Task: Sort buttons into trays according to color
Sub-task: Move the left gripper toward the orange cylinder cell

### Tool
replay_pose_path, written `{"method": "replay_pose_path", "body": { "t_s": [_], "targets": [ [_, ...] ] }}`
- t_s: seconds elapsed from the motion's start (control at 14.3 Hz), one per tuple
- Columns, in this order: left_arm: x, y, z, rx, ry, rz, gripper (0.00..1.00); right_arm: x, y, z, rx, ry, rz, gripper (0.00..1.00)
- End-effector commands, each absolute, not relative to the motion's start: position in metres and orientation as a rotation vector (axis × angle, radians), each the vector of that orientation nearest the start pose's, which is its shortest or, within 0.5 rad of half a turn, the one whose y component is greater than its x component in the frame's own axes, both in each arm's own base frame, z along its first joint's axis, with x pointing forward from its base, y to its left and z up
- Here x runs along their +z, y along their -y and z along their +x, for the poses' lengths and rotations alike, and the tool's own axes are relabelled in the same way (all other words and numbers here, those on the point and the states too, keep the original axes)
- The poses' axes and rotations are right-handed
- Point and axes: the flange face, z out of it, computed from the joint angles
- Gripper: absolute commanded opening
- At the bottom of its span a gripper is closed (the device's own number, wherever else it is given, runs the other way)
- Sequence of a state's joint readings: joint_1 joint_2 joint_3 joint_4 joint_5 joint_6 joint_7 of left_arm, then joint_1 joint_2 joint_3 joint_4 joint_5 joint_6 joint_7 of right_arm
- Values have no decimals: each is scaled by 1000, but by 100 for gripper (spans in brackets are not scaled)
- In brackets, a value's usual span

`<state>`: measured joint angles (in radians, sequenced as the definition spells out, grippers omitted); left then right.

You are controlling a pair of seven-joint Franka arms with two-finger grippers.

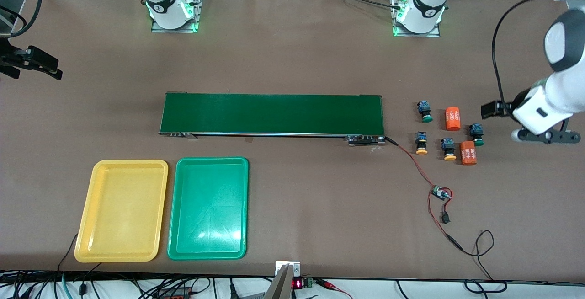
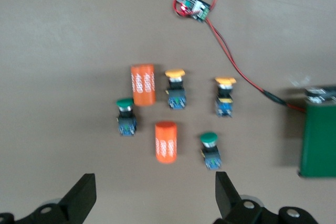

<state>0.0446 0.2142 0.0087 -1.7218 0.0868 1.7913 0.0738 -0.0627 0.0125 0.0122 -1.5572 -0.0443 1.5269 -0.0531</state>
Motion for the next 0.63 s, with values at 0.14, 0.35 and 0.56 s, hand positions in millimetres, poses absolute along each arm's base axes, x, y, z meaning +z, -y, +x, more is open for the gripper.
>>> {"method": "replay_pose_path", "body": {
  "t_s": [0.14,0.35,0.56],
  "targets": [
    [360,-80,639,191,-158,-3051,99,613,42,555,-22,-40,-3165,100],
    [323,-93,645,187,-142,-3055,97,614,51,555,-27,-67,-3160,100],
    [299,-97,645,204,-156,-3058,97,610,53,558,-13,-62,-3160,100]
  ]
}}
